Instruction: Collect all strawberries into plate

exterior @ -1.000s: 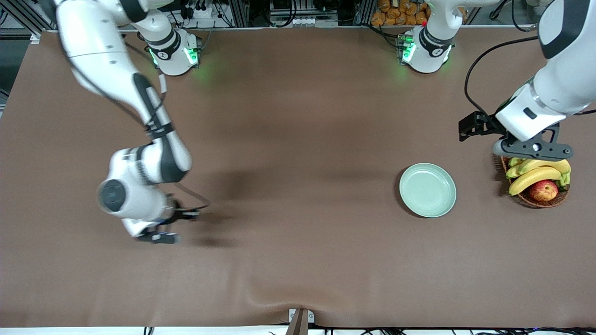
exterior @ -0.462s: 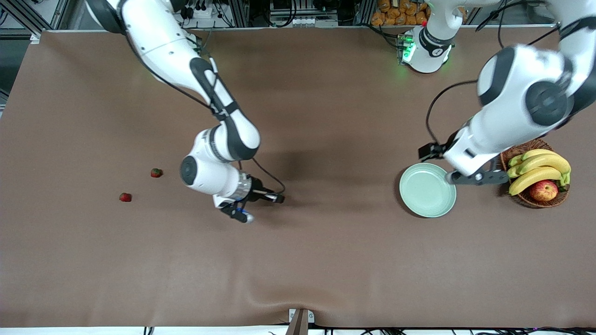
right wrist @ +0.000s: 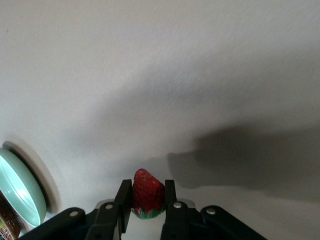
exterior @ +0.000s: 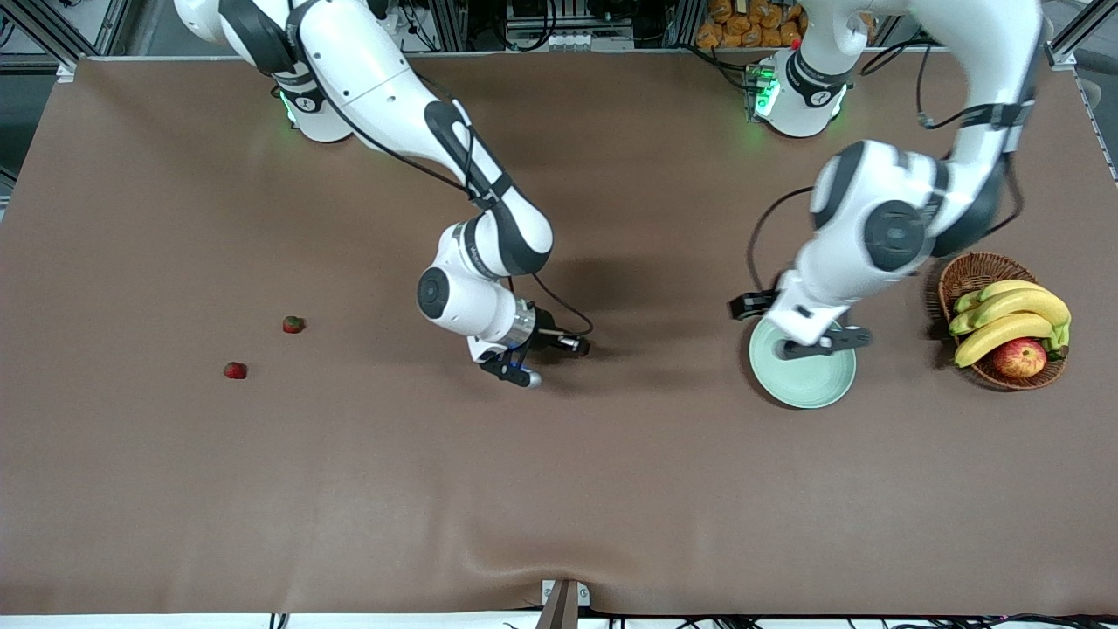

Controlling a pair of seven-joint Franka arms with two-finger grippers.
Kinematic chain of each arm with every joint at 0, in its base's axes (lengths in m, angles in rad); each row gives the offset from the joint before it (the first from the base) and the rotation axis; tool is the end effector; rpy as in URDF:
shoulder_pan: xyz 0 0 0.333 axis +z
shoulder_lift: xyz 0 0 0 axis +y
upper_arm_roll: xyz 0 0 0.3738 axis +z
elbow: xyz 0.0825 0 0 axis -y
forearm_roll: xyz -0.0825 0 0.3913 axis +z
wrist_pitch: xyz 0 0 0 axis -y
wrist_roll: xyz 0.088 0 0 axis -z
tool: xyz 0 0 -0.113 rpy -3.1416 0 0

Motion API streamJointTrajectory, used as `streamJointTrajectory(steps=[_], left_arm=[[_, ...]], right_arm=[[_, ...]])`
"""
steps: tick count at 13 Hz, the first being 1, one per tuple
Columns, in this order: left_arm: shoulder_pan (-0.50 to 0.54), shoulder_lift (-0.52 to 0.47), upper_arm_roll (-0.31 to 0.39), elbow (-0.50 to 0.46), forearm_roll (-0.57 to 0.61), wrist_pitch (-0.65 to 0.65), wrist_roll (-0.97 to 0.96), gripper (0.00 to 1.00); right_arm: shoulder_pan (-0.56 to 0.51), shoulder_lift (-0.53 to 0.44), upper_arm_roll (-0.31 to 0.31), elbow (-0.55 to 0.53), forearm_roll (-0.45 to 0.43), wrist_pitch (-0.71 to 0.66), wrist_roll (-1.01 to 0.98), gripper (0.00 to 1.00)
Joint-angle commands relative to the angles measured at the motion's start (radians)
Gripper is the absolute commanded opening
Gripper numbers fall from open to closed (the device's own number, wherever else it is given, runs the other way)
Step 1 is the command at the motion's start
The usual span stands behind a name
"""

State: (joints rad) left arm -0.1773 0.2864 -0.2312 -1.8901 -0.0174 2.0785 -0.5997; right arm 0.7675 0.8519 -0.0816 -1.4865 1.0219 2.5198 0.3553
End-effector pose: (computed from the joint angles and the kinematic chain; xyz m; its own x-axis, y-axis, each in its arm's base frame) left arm 0.5812 -0.2419 0.3967 0.9719 0.2028 -0.1198 0.2058 -0.9785 0.0139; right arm 0.5976 0.5010 0.2093 0.9060 -0.3382 -0.2543 -0.4231 -0.7377 -0.5261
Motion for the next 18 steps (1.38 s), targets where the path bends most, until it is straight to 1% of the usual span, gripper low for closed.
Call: streamJointTrajectory(steps=[1,2,3,4,5,8,11,13,14,15,16,18], left_arm=[[-0.066,0.055,0.003,-0.001,0.025,0.093,-0.135,1.00],[-0.095,0.069,0.004,-0.001,0.034,0.122,-0.173,1.00],[-0.103,0.083,0.003,0.003,0.062,0.135,-0.207,1.00],[-0.116,0.098,0.003,0.003,0.085,0.156,-0.225,1.00],[-0.131,0.111,0.003,0.003,0.099,0.175,-0.232,1.00],[-0.148,0.148,0.001,0.031,0.102,0.189,-0.232,1.00],[-0.221,0.253,0.003,0.152,0.100,0.189,-0.233,1.00],[-0.252,0.334,0.003,0.233,0.100,0.189,-0.235,1.00],[-0.270,0.367,0.007,0.265,0.099,0.189,-0.250,0.94],[-0.277,0.393,0.012,0.287,0.108,0.198,-0.262,0.85],[-0.277,0.408,0.012,0.293,0.126,0.210,-0.261,0.82],[-0.277,0.437,0.010,0.293,0.181,0.254,-0.259,0.83]], right_arm=[[0.038,0.053,-0.017,0.069,0.069,0.036,0.008,0.05],[0.047,0.059,-0.017,0.071,0.075,0.060,0.008,0.14],[0.047,0.059,-0.017,0.069,0.076,0.068,0.007,0.44],[0.041,0.058,-0.017,0.069,0.075,0.068,-0.001,0.80],[0.033,0.052,-0.018,0.066,0.072,0.068,-0.009,1.00],[-0.025,-0.005,-0.018,0.034,0.063,0.044,-0.004,1.00],[-0.120,-0.100,-0.020,-0.085,0.060,0.040,-0.062,1.00],[-0.198,-0.192,-0.020,-0.206,0.052,0.030,-0.099,1.00],[-0.246,-0.239,-0.020,-0.257,0.009,-0.007,-0.136,1.00],[-0.292,-0.270,-0.020,-0.283,-0.078,-0.075,-0.168,1.00],[-0.344,-0.295,-0.020,-0.287,-0.192,-0.157,-0.168,1.00],[-0.448,-0.330,-0.018,-0.279,-0.432,-0.309,-0.170,1.00]])
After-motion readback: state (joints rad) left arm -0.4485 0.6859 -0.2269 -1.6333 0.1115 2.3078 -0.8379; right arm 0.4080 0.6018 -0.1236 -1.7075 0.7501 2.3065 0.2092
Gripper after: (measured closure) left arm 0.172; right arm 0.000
